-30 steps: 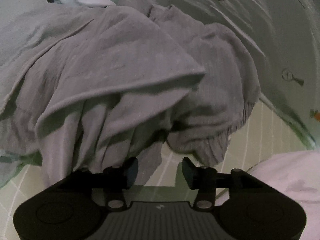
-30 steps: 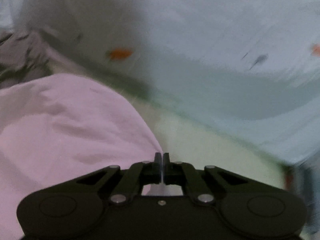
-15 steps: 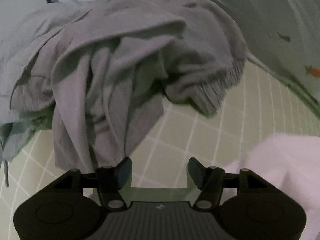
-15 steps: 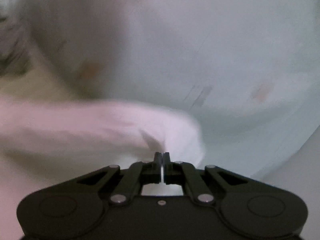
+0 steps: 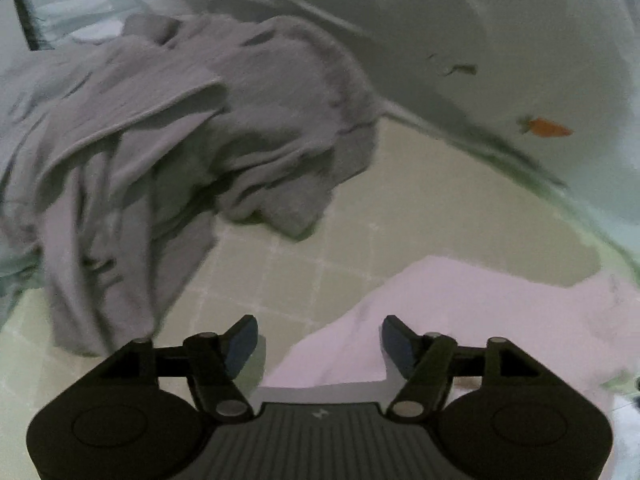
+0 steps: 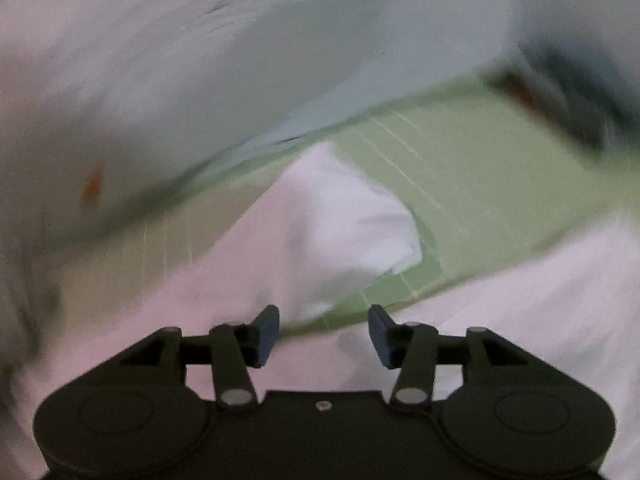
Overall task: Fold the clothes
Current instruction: 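Grasp the white cloth edge with both grippers and lift it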
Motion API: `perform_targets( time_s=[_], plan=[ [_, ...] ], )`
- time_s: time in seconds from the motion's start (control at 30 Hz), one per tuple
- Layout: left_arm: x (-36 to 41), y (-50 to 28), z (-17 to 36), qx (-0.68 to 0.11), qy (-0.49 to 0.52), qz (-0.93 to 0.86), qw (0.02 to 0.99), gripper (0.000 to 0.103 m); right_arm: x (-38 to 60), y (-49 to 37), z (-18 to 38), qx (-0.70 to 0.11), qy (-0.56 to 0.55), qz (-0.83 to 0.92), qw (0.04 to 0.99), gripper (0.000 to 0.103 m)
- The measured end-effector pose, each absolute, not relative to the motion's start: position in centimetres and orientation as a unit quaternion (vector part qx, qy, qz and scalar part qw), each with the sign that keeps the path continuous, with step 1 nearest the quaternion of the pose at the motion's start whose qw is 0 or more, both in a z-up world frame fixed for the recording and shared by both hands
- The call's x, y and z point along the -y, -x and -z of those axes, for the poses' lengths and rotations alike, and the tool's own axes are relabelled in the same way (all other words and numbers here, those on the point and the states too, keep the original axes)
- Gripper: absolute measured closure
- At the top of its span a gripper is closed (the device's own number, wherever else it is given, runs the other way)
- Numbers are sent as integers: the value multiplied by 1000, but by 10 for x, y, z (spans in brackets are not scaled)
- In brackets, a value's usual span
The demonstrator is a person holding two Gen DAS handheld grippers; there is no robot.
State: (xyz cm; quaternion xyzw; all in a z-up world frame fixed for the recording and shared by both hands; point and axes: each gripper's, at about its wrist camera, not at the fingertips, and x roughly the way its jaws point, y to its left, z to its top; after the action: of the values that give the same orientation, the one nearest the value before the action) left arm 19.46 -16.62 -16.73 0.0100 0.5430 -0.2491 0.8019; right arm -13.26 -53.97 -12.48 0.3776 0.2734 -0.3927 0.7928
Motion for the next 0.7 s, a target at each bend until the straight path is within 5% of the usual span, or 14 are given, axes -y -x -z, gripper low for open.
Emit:
perform_targets(
  time_s=[0.17, 0.3, 0.33, 0.37, 0.47, 0.6, 0.7],
  plan=[
    [184, -188, 172, -554, -8, 281, 784, 20, 574, 148, 163, -152, -542, 414, 715, 33],
    [209, -165, 183, -555, -78, 304, 771, 17, 589, 140, 183, -125, -584, 417, 685, 33],
    [216, -158, 186, -550, -100, 310, 769, 17, 592, 138, 186, -119, -591, 412, 683, 43],
    [221, -149, 189, -539, -128, 306, 774, 18, 594, 137, 187, -114, -594, 408, 684, 65],
    [233, -135, 194, -513, -187, 272, 793, 48, 596, 135, 169, -111, -561, 405, 713, 96],
    [221, -136, 180, -508, -133, 262, 810, 74, 581, 141, 112, -109, -462, 426, 770, 99],
    [217, -125, 160, -480, -117, 270, 826, 78, 570, 147, 61, -92, -380, 436, 811, 101]
  ],
)
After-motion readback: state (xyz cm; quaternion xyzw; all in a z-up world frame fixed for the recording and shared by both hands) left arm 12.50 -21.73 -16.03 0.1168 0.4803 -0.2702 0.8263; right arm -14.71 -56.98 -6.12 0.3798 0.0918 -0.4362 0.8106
